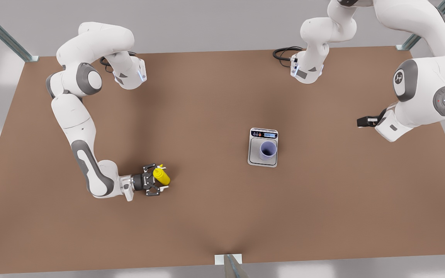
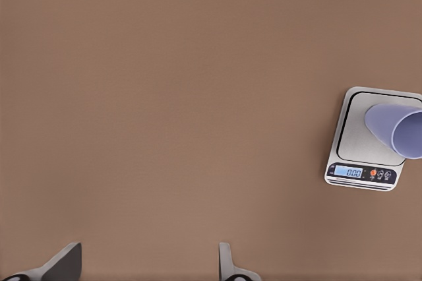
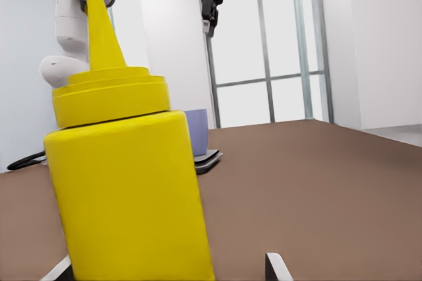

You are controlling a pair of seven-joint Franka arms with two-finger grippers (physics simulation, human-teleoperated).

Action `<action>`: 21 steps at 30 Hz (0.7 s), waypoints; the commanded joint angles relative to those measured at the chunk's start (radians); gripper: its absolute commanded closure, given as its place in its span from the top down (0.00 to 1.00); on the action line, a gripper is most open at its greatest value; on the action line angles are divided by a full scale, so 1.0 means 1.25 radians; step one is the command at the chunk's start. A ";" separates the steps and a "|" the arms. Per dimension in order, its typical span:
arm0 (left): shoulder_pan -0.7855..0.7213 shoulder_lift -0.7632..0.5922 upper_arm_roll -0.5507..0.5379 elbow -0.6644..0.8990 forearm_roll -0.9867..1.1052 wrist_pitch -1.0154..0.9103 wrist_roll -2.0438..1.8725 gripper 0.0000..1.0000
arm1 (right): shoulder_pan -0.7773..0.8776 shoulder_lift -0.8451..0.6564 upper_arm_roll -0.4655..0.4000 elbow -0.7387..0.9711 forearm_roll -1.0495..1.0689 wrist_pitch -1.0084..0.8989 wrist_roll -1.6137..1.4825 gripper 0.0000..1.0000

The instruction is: Move cup to the weight, pick up sauce bottle, pour sauce

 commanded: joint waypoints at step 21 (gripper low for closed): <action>0.000 -0.003 -0.002 0.020 -0.024 0.042 0.002 1.00 | 0.077 -0.684 0.000 -0.037 -0.941 0.083 1.654 1.00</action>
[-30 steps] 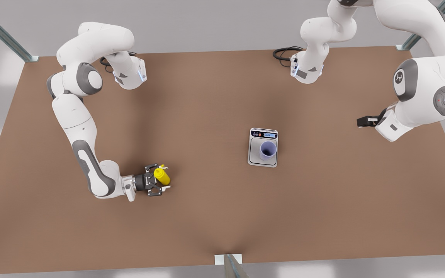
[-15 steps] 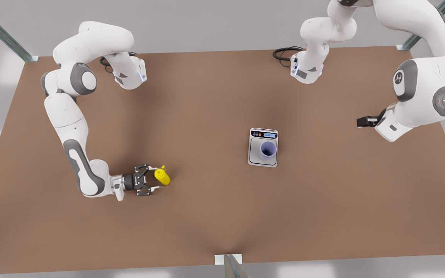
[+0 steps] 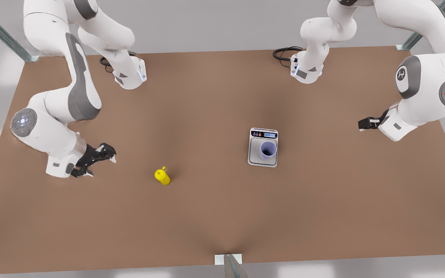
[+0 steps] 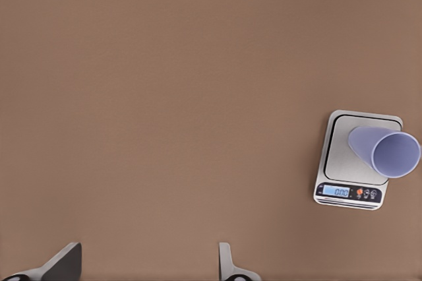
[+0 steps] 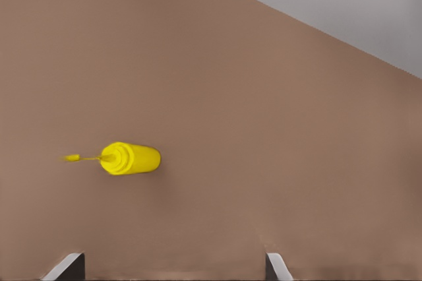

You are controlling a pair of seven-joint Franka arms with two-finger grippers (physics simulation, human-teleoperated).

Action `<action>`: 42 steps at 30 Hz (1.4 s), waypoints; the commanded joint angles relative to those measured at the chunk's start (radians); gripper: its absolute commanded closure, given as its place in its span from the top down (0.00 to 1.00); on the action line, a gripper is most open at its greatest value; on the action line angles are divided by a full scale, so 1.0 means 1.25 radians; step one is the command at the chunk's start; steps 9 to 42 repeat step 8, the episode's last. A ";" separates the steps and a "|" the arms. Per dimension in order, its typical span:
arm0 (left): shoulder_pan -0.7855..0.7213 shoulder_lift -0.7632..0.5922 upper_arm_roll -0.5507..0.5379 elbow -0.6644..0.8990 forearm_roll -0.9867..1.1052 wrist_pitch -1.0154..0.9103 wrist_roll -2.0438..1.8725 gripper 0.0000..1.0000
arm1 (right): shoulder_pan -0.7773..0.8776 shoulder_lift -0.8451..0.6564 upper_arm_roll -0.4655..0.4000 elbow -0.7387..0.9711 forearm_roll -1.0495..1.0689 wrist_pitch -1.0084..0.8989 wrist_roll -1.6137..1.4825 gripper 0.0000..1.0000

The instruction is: Move cup to the weight, pick up sauce bottle, pour sauce

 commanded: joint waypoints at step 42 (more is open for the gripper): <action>0.000 0.000 0.000 0.000 -0.001 -0.001 0.000 1.00 | 0.225 -0.052 -0.264 -0.016 0.022 -0.105 0.219 1.00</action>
